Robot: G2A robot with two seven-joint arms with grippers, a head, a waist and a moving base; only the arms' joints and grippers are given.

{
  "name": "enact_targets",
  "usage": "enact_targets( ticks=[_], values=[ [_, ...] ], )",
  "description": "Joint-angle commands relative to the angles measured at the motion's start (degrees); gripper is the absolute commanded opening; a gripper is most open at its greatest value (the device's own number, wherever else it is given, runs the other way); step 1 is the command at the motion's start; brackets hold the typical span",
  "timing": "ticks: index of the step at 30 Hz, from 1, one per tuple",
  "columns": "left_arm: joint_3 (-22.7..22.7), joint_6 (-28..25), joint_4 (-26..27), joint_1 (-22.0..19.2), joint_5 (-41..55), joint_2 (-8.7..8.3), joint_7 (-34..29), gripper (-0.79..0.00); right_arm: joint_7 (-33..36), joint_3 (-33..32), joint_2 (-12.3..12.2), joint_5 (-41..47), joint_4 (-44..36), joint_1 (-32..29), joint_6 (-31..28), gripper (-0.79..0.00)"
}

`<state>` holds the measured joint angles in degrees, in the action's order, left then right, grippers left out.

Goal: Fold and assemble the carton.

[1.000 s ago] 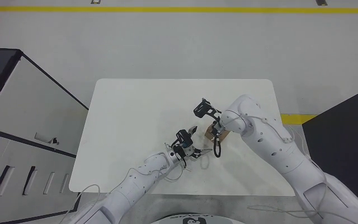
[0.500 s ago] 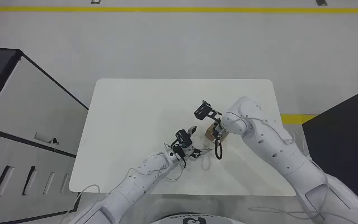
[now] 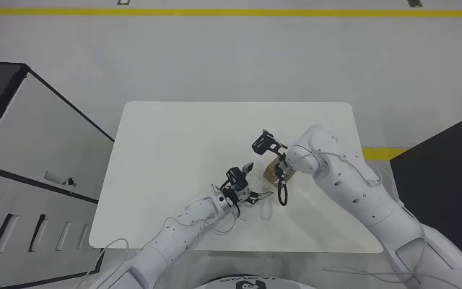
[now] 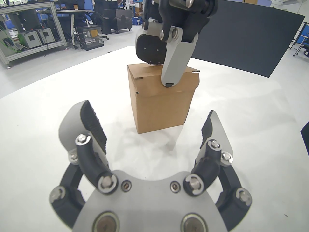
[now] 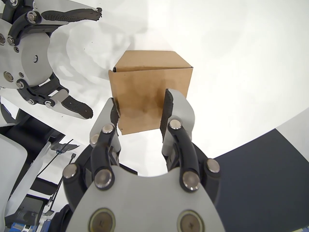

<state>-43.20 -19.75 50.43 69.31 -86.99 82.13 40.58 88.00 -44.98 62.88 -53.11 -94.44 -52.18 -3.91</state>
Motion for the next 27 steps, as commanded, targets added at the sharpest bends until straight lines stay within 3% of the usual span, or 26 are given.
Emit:
enact_targets(
  ticks=[1, 10, 27],
  values=[
    [0.0, 0.0, 0.0, 0.0, 0.0, -0.01, 0.0, 0.000, 0.0, 0.0, 0.0, -0.1, -0.1, 0.1, 0.1, -0.489],
    [0.0, 0.1, 0.2, 0.1, -0.1, -0.04, 0.1, 0.000, 0.0, -0.3, -0.2, -0.6, -0.9, 0.0, 0.3, -0.474],
    [0.2, 0.2, 0.5, 0.4, -0.2, -0.05, 0.3, 0.000, 0.0, -1.5, -0.4, -0.7, -1.9, -0.7, 0.5, -0.625]
  ],
)
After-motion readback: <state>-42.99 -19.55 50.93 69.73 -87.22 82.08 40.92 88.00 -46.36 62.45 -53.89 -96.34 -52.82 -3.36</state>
